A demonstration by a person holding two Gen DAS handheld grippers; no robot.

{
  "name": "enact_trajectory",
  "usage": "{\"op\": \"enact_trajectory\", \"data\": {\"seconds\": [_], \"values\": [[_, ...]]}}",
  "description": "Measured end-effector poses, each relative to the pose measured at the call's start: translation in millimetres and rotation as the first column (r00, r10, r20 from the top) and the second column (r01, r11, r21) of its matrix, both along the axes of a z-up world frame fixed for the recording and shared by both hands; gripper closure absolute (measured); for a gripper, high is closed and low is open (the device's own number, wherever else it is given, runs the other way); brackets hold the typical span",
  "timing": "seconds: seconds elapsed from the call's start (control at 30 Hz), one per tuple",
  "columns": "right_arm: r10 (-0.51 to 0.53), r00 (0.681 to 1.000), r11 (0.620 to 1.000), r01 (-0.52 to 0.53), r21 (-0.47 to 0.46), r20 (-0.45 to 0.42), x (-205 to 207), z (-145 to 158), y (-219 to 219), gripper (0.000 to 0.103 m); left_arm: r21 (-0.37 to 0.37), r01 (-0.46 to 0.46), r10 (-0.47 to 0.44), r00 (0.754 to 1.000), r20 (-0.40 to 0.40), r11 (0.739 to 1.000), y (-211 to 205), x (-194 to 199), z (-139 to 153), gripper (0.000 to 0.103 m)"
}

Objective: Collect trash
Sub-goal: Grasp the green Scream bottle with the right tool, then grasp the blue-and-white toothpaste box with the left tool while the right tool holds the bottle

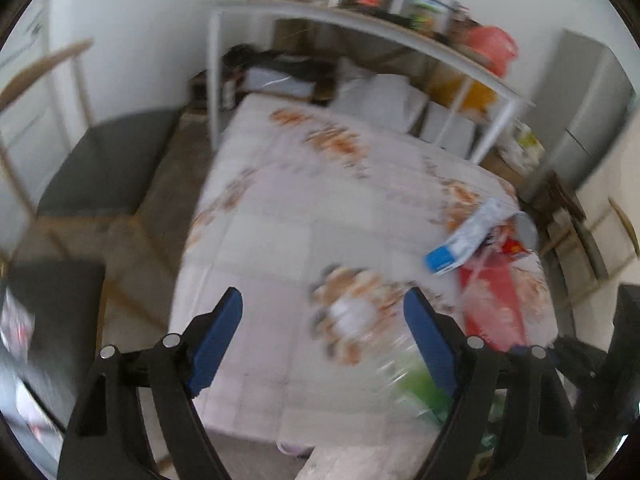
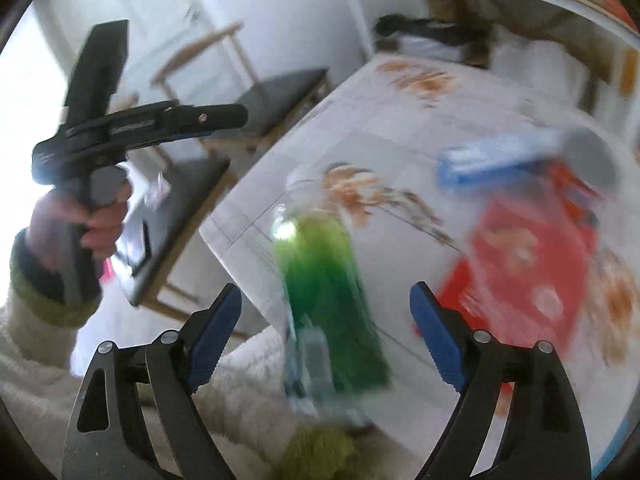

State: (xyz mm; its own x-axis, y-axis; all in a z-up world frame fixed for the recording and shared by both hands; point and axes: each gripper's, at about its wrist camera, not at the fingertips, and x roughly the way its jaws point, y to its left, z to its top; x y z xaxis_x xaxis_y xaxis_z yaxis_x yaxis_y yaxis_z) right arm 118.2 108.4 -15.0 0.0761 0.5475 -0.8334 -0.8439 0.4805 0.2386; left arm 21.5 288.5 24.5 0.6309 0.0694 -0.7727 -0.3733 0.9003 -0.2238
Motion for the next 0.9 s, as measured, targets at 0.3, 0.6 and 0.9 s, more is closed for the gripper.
{"op": "enact_trajectory", "data": {"seconds": [0.3, 0.6, 0.9], "values": [[0.03, 0.996, 0.984, -0.043, -0.174, -0.08, 9, -39, 33, 0.038, -0.084, 0.001, -0.003, 1.0, -0.017, 0.996, 4, -15, -37, 0.023], [-0.014, 0.994, 0.987, -0.004, -0.162, -0.111, 6, -41, 25, 0.047, -0.108, 0.009, -0.007, 1.0, 0.024, 0.994, 8, -16, -42, 0.023], [-0.135, 0.987, 0.99, 0.137, 0.014, -0.089, -12, 22, -52, 0.047, -0.172, 0.1, -0.078, 0.988, 0.134, 0.98, 12, 4, -30, 0.023]]}}
